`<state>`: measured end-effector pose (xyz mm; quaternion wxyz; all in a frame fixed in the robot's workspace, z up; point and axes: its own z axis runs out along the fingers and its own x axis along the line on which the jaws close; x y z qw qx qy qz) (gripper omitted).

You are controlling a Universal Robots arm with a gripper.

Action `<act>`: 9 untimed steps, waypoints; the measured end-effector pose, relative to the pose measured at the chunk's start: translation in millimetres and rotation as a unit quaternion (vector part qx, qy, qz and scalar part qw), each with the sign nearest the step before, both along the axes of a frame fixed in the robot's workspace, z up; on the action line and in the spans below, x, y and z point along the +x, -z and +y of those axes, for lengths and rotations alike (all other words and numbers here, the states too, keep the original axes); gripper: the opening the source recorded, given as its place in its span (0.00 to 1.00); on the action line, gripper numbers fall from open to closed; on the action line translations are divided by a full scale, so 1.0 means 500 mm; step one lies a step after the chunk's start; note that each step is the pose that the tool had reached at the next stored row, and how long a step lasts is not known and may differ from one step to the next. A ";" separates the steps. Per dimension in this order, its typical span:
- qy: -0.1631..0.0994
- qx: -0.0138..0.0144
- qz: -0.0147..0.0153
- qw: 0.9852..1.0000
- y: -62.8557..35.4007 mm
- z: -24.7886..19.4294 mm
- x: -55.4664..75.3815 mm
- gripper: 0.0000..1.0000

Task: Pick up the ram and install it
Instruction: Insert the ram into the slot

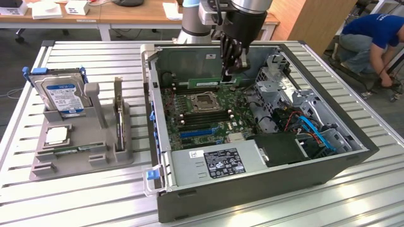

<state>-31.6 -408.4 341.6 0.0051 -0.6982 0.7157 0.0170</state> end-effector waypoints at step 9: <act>0.000 0.000 0.000 1.000 0.020 0.0000 0.000 0.11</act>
